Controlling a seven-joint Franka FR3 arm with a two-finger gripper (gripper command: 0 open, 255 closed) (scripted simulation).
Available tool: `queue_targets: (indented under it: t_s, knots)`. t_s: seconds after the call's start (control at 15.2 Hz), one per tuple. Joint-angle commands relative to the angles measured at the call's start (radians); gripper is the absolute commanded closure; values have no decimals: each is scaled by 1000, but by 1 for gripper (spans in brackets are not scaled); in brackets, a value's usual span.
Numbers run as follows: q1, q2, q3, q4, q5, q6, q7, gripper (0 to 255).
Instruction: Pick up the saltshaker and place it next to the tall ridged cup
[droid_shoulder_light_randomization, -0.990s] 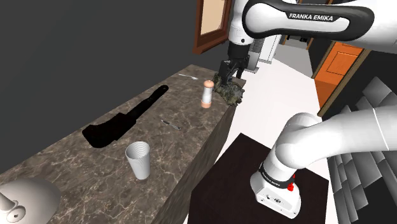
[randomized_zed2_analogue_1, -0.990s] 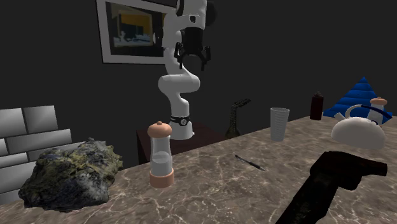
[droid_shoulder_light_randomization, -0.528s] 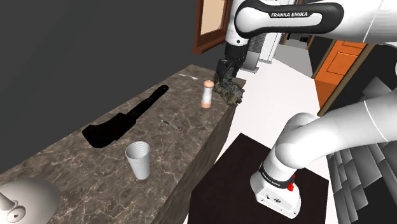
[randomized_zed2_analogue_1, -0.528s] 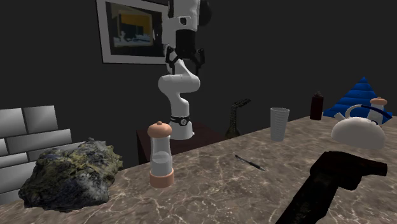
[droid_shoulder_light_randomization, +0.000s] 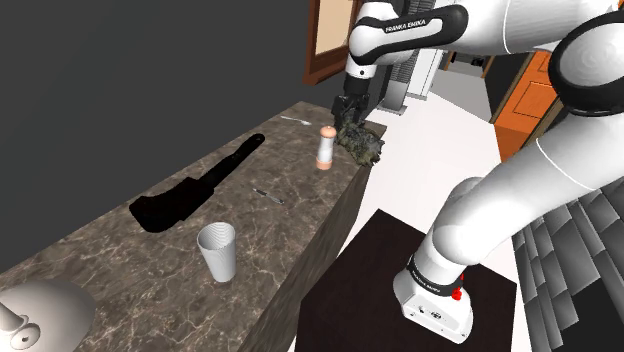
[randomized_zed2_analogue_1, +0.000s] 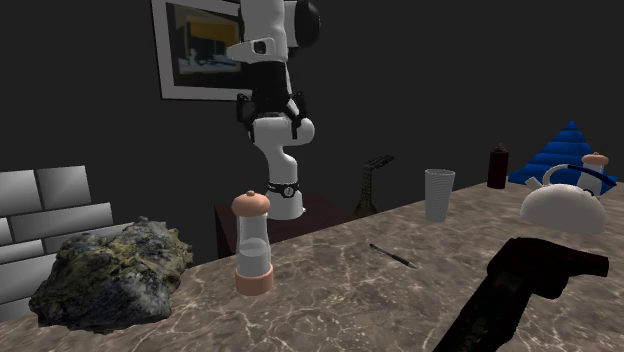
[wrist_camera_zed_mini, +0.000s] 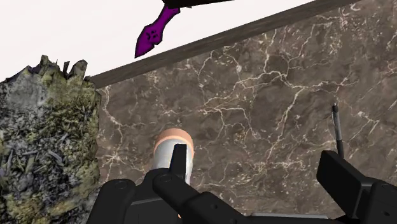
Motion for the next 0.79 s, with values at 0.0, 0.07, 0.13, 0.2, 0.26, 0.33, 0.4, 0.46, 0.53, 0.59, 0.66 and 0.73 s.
queue_targets:
  t_s: [0.0, 0.07, 0.13, 0.2, 0.26, 0.33, 0.4, 0.46, 0.53, 0.59, 0.66, 0.73]
  knots:
    - [5, 79, -38, 49, 36, 23, -56, 0]
    - [7, 120, -56, 75, 58, 34, -85, 0]
    - [8, 162, -73, 102, 83, 42, -115, 0]
    - [9, 206, -90, 131, 109, 49, -146, 0]
    - [8, 250, -104, 161, 138, 54, -177, 0]
    - [5, 295, -117, 193, 168, 57, -209, 0]
    - [1, 341, -128, 226, 200, 57, -241, 0]
    - [-5, 387, -137, 262, 232, 55, -272, 0]
    - [-14, 434, -144, 299, 265, 51, -303, 0]
    - [-26, 481, -147, 337, 298, 45, -332, 0]
    - [-31, 492, -146, 347, 306, 43, -338, 0]
    - [-31, 496, -144, 338, 309, 56, -340, 0]
